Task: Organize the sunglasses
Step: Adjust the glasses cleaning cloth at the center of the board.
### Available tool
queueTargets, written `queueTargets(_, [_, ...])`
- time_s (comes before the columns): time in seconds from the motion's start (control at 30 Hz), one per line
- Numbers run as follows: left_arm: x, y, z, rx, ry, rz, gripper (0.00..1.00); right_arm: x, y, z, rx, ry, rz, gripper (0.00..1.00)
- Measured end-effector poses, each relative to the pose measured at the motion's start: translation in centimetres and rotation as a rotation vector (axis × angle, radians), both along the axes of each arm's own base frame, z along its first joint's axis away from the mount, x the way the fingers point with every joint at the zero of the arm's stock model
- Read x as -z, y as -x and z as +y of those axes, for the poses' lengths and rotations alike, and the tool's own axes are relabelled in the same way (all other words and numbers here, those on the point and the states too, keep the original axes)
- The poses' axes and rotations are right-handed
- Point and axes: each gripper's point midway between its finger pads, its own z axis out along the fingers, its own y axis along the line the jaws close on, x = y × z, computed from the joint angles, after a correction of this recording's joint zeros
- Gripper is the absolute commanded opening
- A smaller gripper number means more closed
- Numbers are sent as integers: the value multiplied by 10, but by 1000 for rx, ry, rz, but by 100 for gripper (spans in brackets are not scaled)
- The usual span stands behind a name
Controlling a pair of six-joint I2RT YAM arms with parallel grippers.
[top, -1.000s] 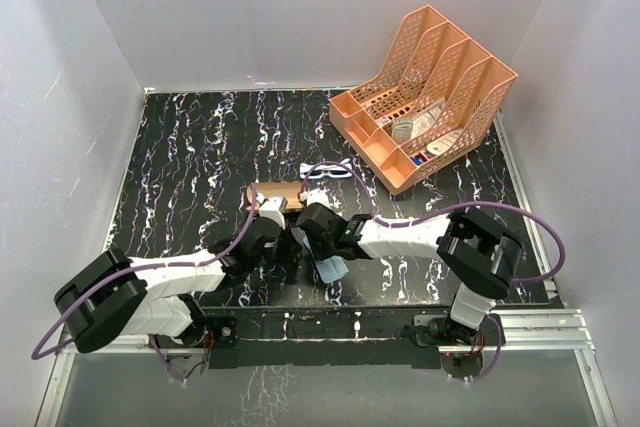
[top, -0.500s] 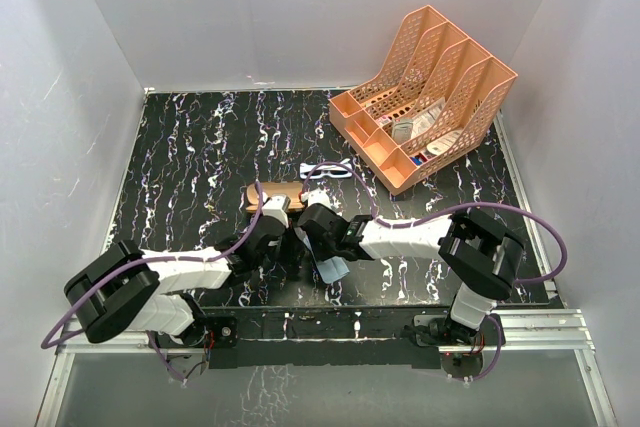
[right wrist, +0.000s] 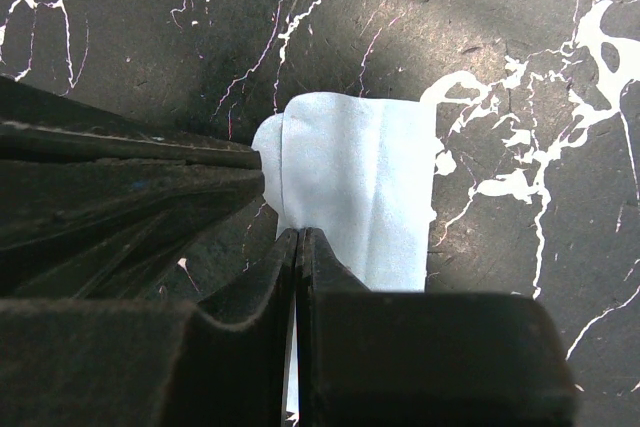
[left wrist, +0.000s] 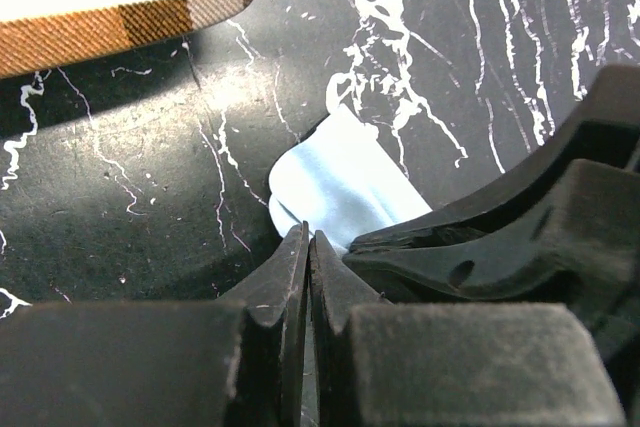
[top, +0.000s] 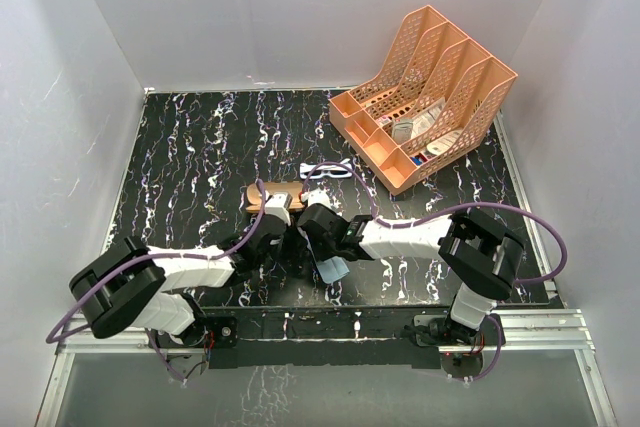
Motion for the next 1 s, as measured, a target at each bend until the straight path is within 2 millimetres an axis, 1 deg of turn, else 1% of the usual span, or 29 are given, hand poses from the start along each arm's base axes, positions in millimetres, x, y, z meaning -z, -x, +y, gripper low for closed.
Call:
queueTargets(0.13, [9, 1, 1, 0, -20, 16, 0, 0, 0, 0, 0, 0, 0, 0])
queueTargets(0.4, [18, 0, 1, -2, -39, 30, 0, 0, 0, 0, 0, 0, 0, 0])
queueTargets(0.6, [18, -5, -3, -8, -47, 29, 0, 0, 1, -2, 1, 0, 0, 0])
queueTargets(0.83, [18, -6, -2, -15, -52, 27, 0, 0, 1, -3, 0, -5, -3, 0])
queueTargets(0.87, [18, -6, -2, -16, -52, 26, 0, 0, 2, -3, 1, -5, -3, 1])
queueTargets(1.0, [18, -6, -2, -17, -52, 26, 0, 0, 1, -3, 0, -6, -3, 9])
